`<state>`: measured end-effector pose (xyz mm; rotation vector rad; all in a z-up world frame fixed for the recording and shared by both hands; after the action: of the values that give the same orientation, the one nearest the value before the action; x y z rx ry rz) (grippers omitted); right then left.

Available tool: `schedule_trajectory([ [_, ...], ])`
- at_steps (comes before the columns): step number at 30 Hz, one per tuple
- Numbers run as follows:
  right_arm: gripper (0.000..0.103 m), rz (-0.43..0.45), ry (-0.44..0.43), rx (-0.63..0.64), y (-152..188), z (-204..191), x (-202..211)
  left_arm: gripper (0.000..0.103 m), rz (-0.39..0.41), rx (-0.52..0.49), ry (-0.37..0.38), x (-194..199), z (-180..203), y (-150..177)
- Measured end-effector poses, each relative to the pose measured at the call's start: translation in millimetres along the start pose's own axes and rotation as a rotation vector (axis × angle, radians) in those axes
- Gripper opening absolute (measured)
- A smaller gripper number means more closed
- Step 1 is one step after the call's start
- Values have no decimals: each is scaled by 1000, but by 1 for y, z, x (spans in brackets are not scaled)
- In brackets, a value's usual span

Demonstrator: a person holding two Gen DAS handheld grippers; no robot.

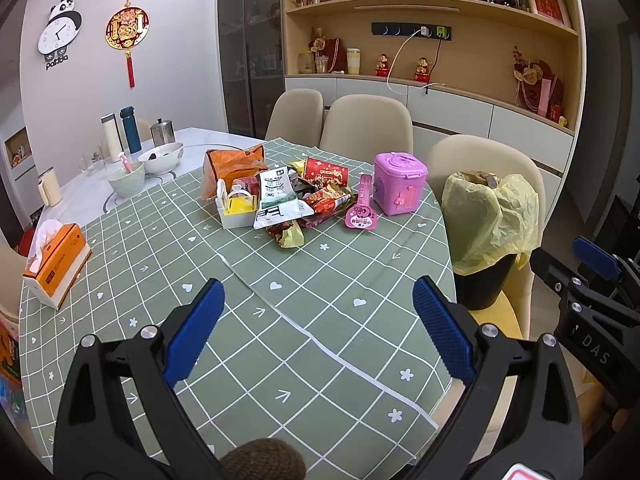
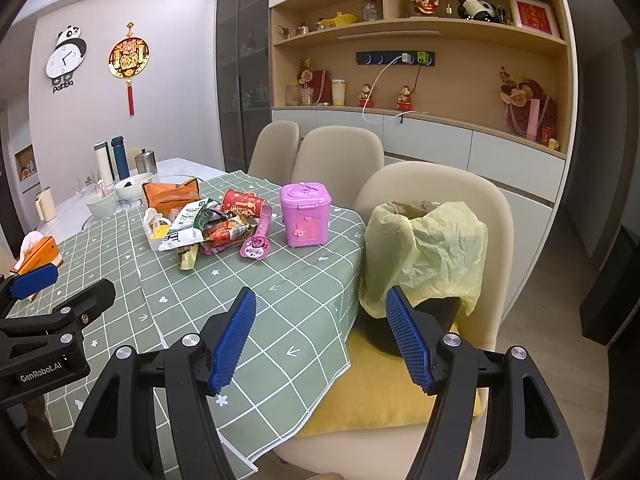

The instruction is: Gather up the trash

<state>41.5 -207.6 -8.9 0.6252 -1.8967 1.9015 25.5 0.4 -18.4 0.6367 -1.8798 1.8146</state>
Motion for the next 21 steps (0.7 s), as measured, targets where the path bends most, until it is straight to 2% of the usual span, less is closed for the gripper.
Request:
schedule_trajectory([
  [21, 64, 10, 6, -6, -3, 2, 2, 91, 3, -1, 5, 0, -1, -3],
])
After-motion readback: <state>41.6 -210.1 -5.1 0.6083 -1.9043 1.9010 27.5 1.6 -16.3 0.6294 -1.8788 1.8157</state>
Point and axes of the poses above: each gripper's, at about its wrist camera, not at the fingertips, and x roughly against the way its jaws point, z to its right, y to its underside, the point moved 4 cm from there along -x, roughly the way its jaws point, and after that the axes turned 3 degrees about -z, right-handed, at the moved point
